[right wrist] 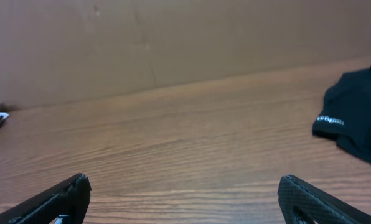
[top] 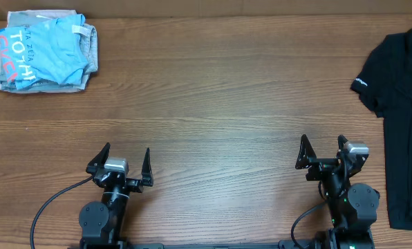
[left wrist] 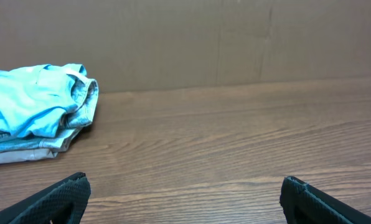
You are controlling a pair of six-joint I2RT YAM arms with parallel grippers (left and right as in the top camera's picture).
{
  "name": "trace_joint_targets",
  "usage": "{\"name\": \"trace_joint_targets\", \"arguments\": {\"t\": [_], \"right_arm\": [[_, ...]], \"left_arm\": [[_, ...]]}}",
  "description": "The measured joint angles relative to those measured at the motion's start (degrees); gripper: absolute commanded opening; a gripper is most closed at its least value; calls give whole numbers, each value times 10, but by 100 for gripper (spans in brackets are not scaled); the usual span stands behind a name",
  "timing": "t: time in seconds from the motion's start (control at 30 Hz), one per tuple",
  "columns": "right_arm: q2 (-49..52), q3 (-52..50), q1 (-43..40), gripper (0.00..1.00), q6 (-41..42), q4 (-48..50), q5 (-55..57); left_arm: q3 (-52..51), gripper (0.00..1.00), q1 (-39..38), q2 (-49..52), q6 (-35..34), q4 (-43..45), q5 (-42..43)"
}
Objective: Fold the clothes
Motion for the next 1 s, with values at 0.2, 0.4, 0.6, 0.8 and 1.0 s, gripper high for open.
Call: {"name": "trace_joint_targets", "arguments": {"t": [0.2,0.4,0.6,0.8,1.0], "right_arm": [[-20,-13,0,100,-15,2,-9],[-71,-40,0,100,-17,16,-13],[-119,-64,1,100,-19,31,-22],[-119,-71,1,100,-19,45,-24],[-120,-71,1,100,-21,69,-35]], "left_arm": [[0,100,0,0,0,0,0],[0,100,0,0,0,0,0],[0,100,0,0,0,0,0],[0,100,0,0,0,0,0],[0,100,0,0,0,0,0]]}}
